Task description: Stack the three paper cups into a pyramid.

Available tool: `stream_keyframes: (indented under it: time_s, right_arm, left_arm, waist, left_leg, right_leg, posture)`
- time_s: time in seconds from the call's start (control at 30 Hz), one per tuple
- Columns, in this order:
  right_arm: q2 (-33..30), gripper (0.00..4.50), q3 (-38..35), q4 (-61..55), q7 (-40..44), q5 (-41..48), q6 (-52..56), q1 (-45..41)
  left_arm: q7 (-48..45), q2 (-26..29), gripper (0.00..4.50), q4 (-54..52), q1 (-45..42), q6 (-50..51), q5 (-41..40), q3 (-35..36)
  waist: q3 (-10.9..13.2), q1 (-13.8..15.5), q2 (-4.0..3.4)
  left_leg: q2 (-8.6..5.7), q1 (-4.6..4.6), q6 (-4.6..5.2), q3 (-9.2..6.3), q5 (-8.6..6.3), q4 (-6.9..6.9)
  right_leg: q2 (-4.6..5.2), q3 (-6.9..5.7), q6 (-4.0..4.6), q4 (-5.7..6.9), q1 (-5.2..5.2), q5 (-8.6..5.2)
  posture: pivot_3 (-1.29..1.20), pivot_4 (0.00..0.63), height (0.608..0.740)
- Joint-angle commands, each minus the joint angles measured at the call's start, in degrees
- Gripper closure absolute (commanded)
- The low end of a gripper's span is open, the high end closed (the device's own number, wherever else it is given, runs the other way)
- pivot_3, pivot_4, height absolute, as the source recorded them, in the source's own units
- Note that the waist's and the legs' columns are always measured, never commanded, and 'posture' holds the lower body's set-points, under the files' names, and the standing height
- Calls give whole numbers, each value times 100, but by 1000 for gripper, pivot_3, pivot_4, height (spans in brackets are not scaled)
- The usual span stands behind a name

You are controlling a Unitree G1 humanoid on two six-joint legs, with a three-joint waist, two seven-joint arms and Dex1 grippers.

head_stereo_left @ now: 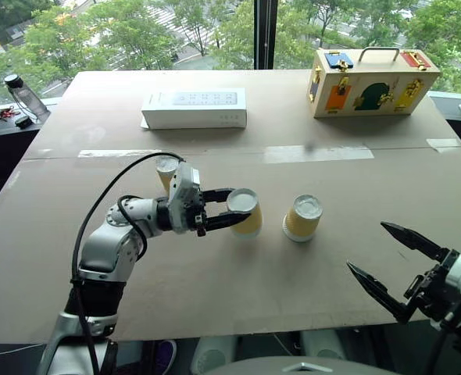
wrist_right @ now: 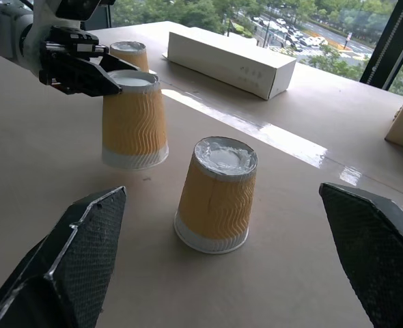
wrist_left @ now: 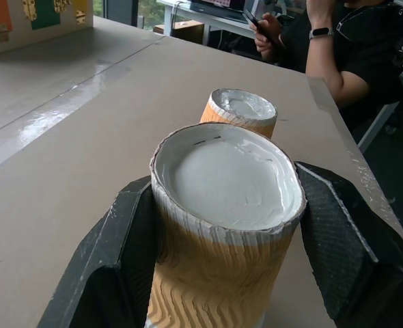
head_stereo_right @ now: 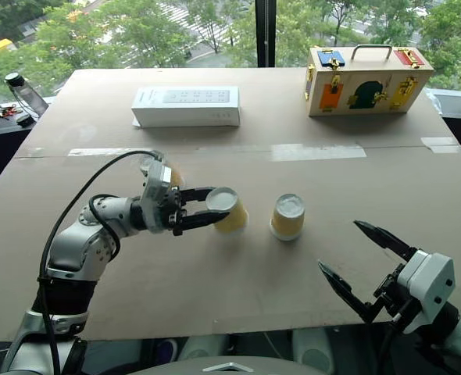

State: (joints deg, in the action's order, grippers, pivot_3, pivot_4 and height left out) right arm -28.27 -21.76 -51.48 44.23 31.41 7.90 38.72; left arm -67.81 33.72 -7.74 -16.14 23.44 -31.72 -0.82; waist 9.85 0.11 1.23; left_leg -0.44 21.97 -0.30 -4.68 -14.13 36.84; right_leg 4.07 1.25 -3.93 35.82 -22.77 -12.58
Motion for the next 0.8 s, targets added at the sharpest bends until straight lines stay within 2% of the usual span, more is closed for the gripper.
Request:
stream_keyframes:
  time_s: [0.03, 0.37, 0.8]
  right_arm:
    - [22, 0, -4, -79, 160, 2, -302, 191]
    - [-229, 0, -168, -28, 455, 66, -461, 460]
    - [-357, 0, -122, -67, 335, 65, -331, 297]
  left_arm:
    - [64, -172, 1950, -171, 69, -363, 160, -154]
    - [314, -634, 1950, 368, -187, -999, 752, -555]
    - [464, -1078, 1950, 733, -361, -1307, 967, -726]
  waist:
    - [0, 26, 0]
    - [-1, 56, 0]
    - [-3, 64, 1]
  left_leg:
    - [0, -1, 0, 1, 0, 0]
    - [-1, -2, 0, 5, 0, 2]
    - [-2, -3, 0, 4, 0, 9]
  right_leg:
    - [0, 0, -3, 0, 0, -2]
    - [-2, 3, -2, 1, 1, 0]
    - [-2, 2, -2, 2, 6, 2]
  posture:
    - [0, 150, 740]
    - [0, 150, 740]
    - [0, 150, 740]
